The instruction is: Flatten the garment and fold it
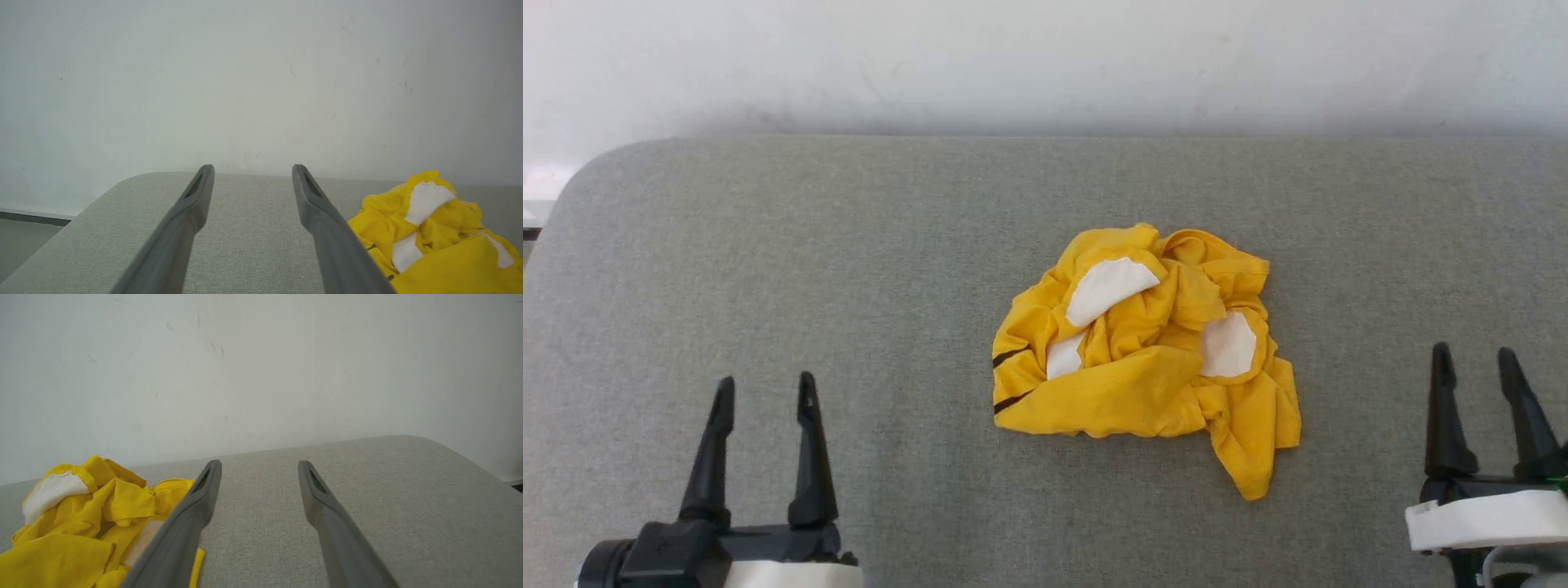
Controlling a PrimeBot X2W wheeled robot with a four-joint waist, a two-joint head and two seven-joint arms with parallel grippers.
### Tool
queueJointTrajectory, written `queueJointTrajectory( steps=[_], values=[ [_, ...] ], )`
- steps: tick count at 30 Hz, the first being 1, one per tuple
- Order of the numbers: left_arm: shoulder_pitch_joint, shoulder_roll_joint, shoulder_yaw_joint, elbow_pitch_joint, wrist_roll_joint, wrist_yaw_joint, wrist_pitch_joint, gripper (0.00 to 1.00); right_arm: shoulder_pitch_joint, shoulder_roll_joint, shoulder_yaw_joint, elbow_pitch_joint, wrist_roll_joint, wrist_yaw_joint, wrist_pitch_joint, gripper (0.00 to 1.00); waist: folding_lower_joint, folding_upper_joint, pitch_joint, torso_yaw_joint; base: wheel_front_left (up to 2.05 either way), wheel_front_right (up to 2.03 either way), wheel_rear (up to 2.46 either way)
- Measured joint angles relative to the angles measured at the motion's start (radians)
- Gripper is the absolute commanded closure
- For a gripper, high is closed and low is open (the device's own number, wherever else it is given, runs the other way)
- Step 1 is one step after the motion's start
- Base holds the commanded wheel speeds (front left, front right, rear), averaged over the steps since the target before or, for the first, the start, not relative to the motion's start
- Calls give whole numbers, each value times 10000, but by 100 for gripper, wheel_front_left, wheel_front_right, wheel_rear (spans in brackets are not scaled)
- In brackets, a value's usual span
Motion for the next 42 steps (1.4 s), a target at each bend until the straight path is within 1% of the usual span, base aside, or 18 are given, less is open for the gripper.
queueJointTrajectory(
  steps=[2, 6, 11, 13, 15, 21, 22, 23, 24, 27, 30, 32, 34, 36, 38, 42],
  values=[
    [-7, -382, 121, 0, 107, -360, 0, 0, -2, 8, 146, 48, -128, 0, 42, 0, 0, 0, 3, 70, 0, 0, 0],
    [-81, -907, 472, 104, 387, -941, 0, 0, -309, 13, 552, 19, -759, 0, 863, 0, 1, 0, 178, 126, 0, 0, 0],
    [-330, -1436, 775, 382, 721, -1661, 0, 0, -909, -12, 903, 322, -1452, 0, 2635, 0, 2, 0, 452, 214, 0, 0, 0],
    [-397, -1653, 865, 500, 834, -1900, 0, 0, -1007, -17, 1003, 560, -1528, 0, 3275, 0, 2, 0, 530, 307, 0, 0, 0],
    [-433, -1854, 984, 614, 899, -2102, 0, 0, -1045, -75, 1179, 836, -1641, 0, 4013, 0, 2, 0, 595, 413, 0, 0, 0],
    [-473, -2313, 1315, 871, 1172, -2661, 0, 0, -1083, -148, 1576, 1480, -1695, 0, 5567, 0, 2, 0, 727, 771, 0, 0, 0],
    [-473, -2368, 1375, 905, 1239, -2740, 0, 0, -1138, -165, 1655, 1515, -1691, -2, 5768, 22, 2, 0, 742, 825, 0, 0, 0],
    [-473, -2428, 1421, 941, 1296, -2807, 0, 0, -1217, -178, 1680, 1517, -1687, -2, 5894, 91, 1, 0, 753, 874, 0, 0, 0],
    [-473, -2477, 1463, 972, 1329, -2884, 0, 0, -1278, -184, 1682, 1507, -1693, -2, 5944, 100, 2, 0, 764, 918, 0, 0, 0],
    [-471, -2642, 1641, 1108, 1476, -3066, 0, 0, -1379, -127, 1728, 1407, -1760, 2, 5933, 100, 2, 0, 750, 971, 0, 0, 0],
    [-465, -2763, 1764, 1156, 1538, -3149, 0, 0, -1523, -128, 1824, 1131, -1739, 2, 5762, 100, 2, 0, 701, 842, 0, 0, 0],
    [-464, -2809, 1856, 1160, 1567, -3214, 0, 0, -1848, -301, 1902, 736, -1766, 2, 5733, 100, 1, 0, 672, 692, 0, 0, 0],
    [-465, -2828, 1939, 1177, 1605, -3325, 0, 0, -2312, -681, 1764, 282, -1764, 2, 5787, 100, 3, -1, 644, 522, 0, 0, 0],
    [-465, -2851, 2008, 1177, 1670, -3340, 0, 0, -2671, -1210, 1406, -127, -1764, 2, 6069, 100, 2, 0, 614, 353, 0, 0, 0],
    [-465, -2863, 2065, 1177, 1747, -3450, 0, 0, -2792, -1741, 790, -405, -1764, 2, 6385, 100, 2, 0, 591, 206, 0, 0, 0],
    [-465, -2895, 2201, 1181, 1914, -3557, 0, 0, -2473, -2452, -1045, -637, -1848, 2, 6980, 100, 1, 0, 614, 70, 0, 0, 0]
  ],
)
